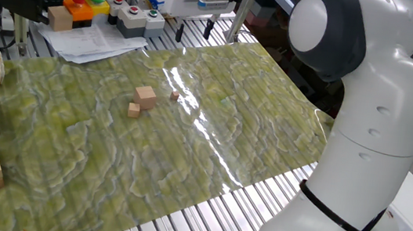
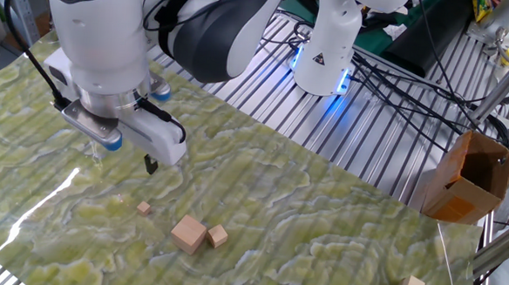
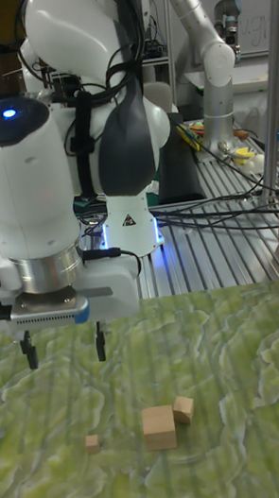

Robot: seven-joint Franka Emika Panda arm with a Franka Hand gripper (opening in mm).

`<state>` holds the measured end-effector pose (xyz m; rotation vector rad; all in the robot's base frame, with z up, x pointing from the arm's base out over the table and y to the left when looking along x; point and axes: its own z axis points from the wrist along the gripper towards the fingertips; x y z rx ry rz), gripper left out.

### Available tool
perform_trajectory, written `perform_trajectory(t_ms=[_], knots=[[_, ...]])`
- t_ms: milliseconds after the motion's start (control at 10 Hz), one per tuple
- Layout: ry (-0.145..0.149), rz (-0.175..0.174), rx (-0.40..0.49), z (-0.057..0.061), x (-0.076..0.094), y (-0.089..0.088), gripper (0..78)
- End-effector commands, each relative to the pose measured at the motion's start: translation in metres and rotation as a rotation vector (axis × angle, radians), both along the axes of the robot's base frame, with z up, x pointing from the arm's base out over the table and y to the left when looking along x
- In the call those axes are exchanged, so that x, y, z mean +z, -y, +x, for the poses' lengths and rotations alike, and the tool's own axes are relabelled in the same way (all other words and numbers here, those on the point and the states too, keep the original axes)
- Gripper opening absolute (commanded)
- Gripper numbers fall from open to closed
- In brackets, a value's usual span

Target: Pick up the small block on the left and move it to the right

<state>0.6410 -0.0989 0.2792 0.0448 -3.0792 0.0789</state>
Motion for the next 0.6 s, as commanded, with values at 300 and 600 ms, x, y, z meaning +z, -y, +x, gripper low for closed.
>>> perform_trajectory(t_ms=[300,600], knots=[[0.028,0.009,0.04,0.031,-0.119,-0.002,77.4],[0.03,0.007,0.042,0.029,-0.134,-0.002,77.4]])
